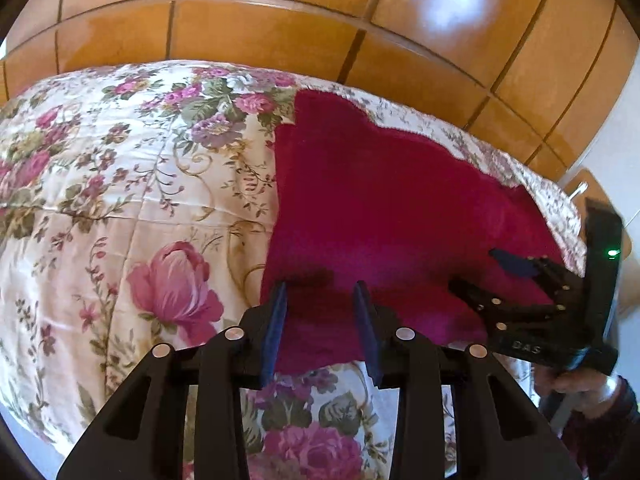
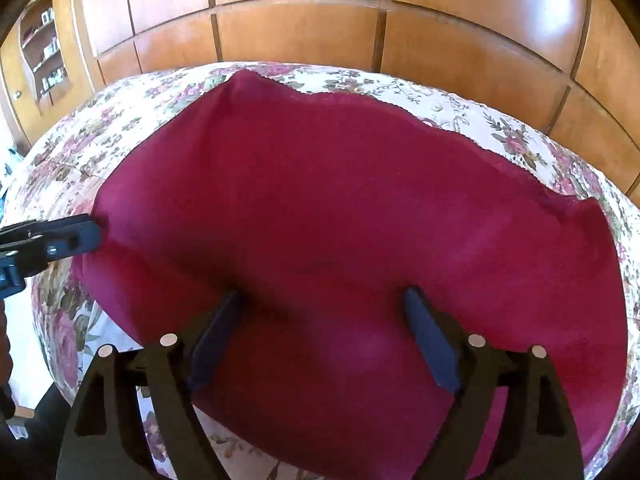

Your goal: Fold small clothes

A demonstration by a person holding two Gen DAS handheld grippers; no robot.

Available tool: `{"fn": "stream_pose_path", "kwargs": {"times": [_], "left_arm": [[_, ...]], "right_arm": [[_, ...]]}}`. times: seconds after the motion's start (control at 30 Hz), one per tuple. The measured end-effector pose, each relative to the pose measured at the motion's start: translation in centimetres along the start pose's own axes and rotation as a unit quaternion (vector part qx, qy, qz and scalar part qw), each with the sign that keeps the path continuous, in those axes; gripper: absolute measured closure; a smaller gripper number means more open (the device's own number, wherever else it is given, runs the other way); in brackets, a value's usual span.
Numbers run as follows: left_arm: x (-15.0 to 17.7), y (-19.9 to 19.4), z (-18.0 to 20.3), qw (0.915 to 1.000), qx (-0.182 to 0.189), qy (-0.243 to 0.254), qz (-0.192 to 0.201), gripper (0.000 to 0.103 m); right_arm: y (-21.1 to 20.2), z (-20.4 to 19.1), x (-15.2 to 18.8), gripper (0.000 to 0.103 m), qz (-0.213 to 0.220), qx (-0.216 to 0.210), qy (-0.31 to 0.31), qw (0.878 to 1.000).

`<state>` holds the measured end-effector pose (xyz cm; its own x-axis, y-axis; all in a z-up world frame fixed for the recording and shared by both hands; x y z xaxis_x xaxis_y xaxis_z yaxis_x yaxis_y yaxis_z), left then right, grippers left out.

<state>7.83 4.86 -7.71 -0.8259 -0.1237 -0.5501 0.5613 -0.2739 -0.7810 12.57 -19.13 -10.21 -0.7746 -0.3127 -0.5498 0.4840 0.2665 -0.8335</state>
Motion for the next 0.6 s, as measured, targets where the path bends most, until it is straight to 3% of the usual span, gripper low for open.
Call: {"fn": "stream_pose_path", "kwargs": {"times": [0.07,0.2,0.23,0.27,0.43,0.5,0.6], "left_arm": [[0.0,-0.8,-0.2,0.9998,-0.019,0.001,0.008,0.069],[0.2,-2.2,-0.9,0.9995,-0.021,-0.010,0.020,0.068],[0.3,-2.4,-1.1,0.9995,-0.022,-0.012,0.020,0.060],[0.5,-2.6,-1.4,0.9993,-0.023,-0.018,0.023,0.057],[0.9,-2.6,-2.5,0.9988,-0.012,-0.043,0.021,0.057],[0.7,-2.4,-2.5,0.9988,-0.014,-0.043,0.019,0.057],[0.9,-1.0,-2.6,0.9983,-0.049,-0.032,-0.001,0.057]], "right_arm": [[-0.2,0.0,0.0,0.019,-0.001,0.002,-0.003,1.000],[-1.4,-0.2,-0.5,0.019,0.004,0.002,-0.002,1.000],[-1.7,-0.3,-0.9,0.019,0.008,-0.002,0.000,1.000],[-2.0,-0.4,-1.0,0.019,0.012,-0.005,0.001,1.000],[-3.9,-1.3,-2.2,0.019,0.044,-0.019,0.006,0.999],[-3.0,-1.5,-1.9,0.019,0.030,-0.025,0.011,0.999],[0.2,-1.5,-0.5,0.018,-0.019,-0.008,0.009,1.000]]}}
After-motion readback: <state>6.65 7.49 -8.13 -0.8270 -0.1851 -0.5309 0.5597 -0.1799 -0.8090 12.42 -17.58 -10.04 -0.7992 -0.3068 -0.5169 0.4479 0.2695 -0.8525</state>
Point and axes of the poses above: each gripper's, at about its wrist camera, not at the fingertips, and y roughly the way its jaws point, z to its right, x to its underside, the point moved 4 cm from there along y, roughly the way its jaws point, and after that the axes turned 3 degrees about -z, right-handed, at the moved point
